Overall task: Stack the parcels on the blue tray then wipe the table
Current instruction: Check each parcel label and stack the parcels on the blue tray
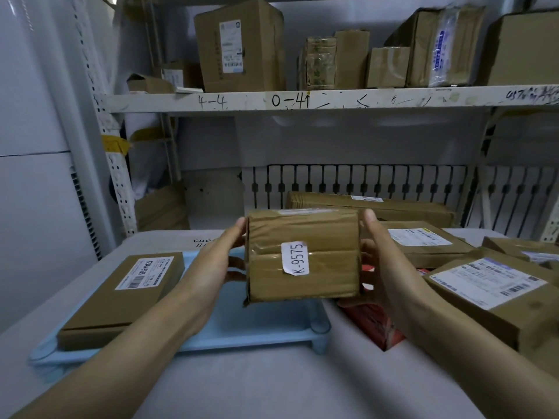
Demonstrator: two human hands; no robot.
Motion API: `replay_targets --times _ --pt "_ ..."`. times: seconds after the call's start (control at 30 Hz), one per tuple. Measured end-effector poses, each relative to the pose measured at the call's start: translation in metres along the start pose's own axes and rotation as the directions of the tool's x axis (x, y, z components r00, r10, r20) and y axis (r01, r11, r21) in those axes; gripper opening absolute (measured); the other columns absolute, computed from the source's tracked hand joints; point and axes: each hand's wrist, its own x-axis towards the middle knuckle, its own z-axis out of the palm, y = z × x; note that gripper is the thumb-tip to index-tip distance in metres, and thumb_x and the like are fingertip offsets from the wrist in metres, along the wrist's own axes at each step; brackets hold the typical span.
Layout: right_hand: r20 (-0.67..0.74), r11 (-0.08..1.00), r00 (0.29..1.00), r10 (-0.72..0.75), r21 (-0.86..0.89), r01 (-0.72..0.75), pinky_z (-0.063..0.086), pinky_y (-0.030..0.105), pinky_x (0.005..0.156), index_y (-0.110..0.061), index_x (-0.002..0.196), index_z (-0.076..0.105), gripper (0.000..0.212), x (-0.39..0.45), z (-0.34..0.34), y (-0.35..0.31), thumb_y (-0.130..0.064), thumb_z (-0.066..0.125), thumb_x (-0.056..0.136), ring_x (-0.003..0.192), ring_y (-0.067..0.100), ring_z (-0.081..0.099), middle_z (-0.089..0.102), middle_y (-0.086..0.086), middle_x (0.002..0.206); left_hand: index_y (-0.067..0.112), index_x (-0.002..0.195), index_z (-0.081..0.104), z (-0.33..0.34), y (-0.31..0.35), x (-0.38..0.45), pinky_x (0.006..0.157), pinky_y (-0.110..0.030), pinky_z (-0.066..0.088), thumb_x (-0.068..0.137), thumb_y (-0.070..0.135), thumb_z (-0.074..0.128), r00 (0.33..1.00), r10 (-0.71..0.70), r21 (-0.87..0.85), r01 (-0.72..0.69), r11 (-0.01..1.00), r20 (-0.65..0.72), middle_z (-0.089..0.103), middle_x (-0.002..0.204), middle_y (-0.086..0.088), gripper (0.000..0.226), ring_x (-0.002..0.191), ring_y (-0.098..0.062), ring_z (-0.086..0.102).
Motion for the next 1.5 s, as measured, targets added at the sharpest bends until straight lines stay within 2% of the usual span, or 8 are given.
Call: replay_targets --times 0.17,0.4,0.57,0.77,0.93,1.23,1.4,1.5 --pt "0.031 0.973 0.987 0.16 0.165 -0.163 0.055 0.062 0.085 -0.019 0.111 0.074 0.09 0.001 -0.001 0.004 -0.087 0.052 0.056 0.098 0.035 0.073 0.077 0.012 0.104 0.038 0.135 0.058 0.002 0.001 0.002 0.083 -0.022 0.045 0.092 0.05 0.055 0.997 0.073 0.075 -0.072 0.995 -0.006 0.062 0.131 0.005 0.045 0.11 -0.01 0.06" --pt "0.09 0.884 0.97 0.227 0.398 -0.244 0.05 0.054 0.097 -0.023 0.11 0.074 0.046 0.003 -0.001 0.012 -0.057 0.062 0.081 0.101 0.031 0.07 0.076 0.01 0.111 0.041 0.133 0.056 0.015 0.005 -0.008 0.069 0.005 0.04 0.082 0.041 0.069 0.984 0.176 0.176 -0.178 0.968 0.026 0.046 0.133 0.012 0.053 0.107 0.0 0.052" --pt "0.093 0.822 0.963 0.254 0.505 -0.265 0.05 0.048 0.089 -0.023 0.101 0.074 0.037 0.002 -0.011 0.021 -0.048 0.056 0.081 0.096 0.031 0.065 0.074 0.01 0.101 0.046 0.121 0.061 0.016 0.006 -0.013 0.106 -0.028 0.042 0.08 0.035 0.076 0.975 0.22 0.251 -0.219 0.943 0.027 0.043 0.133 0.016 0.045 0.126 -0.009 0.044" --pt "0.112 0.767 0.964 0.241 0.587 -0.26 0.045 0.048 0.098 -0.019 0.117 0.072 0.049 0.002 -0.016 0.025 -0.044 0.05 0.081 0.105 0.032 0.062 0.07 0.013 0.119 0.03 0.142 0.043 0.014 0.002 -0.008 0.096 -0.033 0.041 0.084 0.03 0.076 0.964 -0.006 0.023 0.013 1.0 -0.267 0.044 0.14 0.003 0.066 0.124 -0.015 0.049" --pt "0.097 0.765 0.964 0.246 0.592 -0.255 0.04 0.049 0.106 -0.014 0.123 0.069 0.053 0.002 -0.017 0.027 -0.036 0.046 0.081 0.109 0.032 0.06 0.07 0.014 0.121 0.007 0.11 0.068 0.013 0.0 -0.01 0.075 -0.035 0.056 0.089 0.018 0.069 0.97 -0.238 -0.35 0.209 0.913 -0.041 0.075 0.095 -0.006 0.023 0.086 -0.021 0.072" --pt "0.032 0.781 0.96 0.279 0.575 -0.246 0.044 0.037 0.079 -0.007 0.103 0.069 0.037 -0.002 -0.013 0.027 -0.025 0.044 0.083 0.08 0.027 0.061 0.074 0.013 0.088 0.013 0.098 0.074 0.012 0.006 -0.014 0.074 -0.033 0.055 0.092 0.018 0.065 0.986 -0.167 -0.287 0.151 0.946 -0.03 0.078 0.088 -0.002 0.012 0.079 -0.017 0.073" --pt "-0.005 0.811 0.968 0.25 0.548 -0.207 0.043 0.042 0.104 -0.004 0.111 0.067 0.046 -0.002 -0.008 0.027 -0.022 0.05 0.072 0.089 0.029 0.064 0.076 0.015 0.094 0.014 0.11 0.073 0.013 0.012 -0.018 0.094 -0.04 0.053 0.076 0.045 0.076 0.989 -0.15 -0.203 0.148 0.968 0.003 0.078 0.101 0.002 0.046 0.103 -0.018 0.07" --pt "0.004 0.831 0.976 0.219 0.523 -0.188 0.047 0.044 0.096 -0.003 0.099 0.064 0.029 -0.006 -0.005 0.024 -0.017 0.041 0.088 0.086 0.03 0.065 0.077 0.015 0.082 0.023 0.125 0.065 0.014 0.015 -0.02 0.101 -0.043 0.048 0.06 0.063 0.082 0.988 -0.135 -0.126 0.144 0.982 0.079 0.076 0.11 0.008 0.078 0.109 -0.016 0.067"
